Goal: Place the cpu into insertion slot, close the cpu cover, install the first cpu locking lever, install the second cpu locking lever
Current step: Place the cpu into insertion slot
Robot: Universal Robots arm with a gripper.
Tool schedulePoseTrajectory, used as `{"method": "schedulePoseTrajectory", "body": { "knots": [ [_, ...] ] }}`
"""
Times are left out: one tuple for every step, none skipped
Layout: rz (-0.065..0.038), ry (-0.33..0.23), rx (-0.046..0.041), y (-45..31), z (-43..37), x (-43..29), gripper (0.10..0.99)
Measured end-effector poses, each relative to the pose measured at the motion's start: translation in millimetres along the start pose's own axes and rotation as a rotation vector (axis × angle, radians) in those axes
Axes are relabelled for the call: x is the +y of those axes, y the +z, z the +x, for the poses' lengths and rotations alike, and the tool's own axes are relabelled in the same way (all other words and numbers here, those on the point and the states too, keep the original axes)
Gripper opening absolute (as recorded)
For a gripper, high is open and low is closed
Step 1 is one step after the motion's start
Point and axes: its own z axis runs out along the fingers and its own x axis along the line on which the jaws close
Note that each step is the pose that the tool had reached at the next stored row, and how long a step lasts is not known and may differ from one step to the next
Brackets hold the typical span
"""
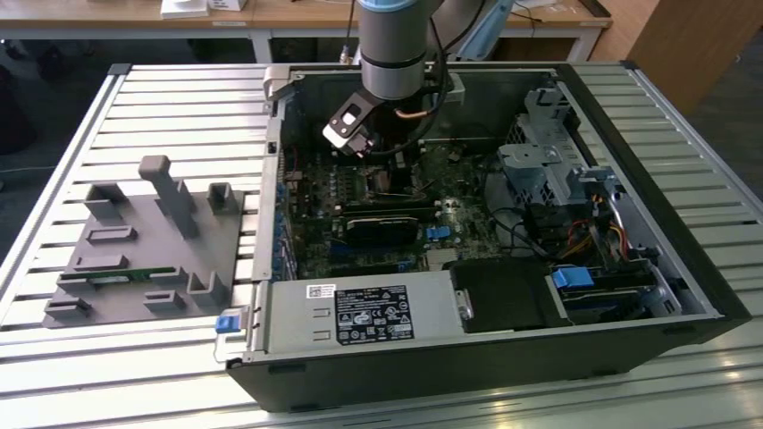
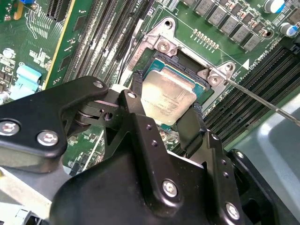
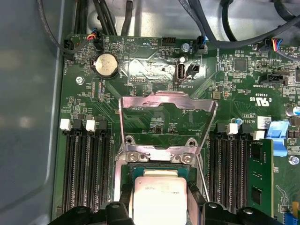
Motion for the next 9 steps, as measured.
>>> {"method": "schedulePoseTrajectory", "body": {
  "knots": [
    [0.000, 0.000, -0.0001, 0.1, 0.0, 0.0, 0.541],
    [0.000, 0.000, -0.0002, 0.1, 0.0, 0.0, 0.541],
    [0.000, 0.000, -0.0002, 0.1, 0.0, 0.0, 0.541],
    [0.000, 0.000, -0.0001, 0.2, 0.0, 0.0, 0.541],
    [0.000, 0.000, 0.0001, 0.3, 0.0, 0.0, 0.541],
    [0.000, 0.000, 0.0000, 0.3, 0.0, 0.0, 0.541],
    [0.000, 0.000, 0.0000, 0.4, 0.0, 0.0, 0.541],
    [0.000, 0.000, 0.0000, 0.4, 0.0, 0.0, 0.541],
    [0.000, 0.000, 0.0002, 0.5, 0.0, 0.0, 0.541]
  ]
}}
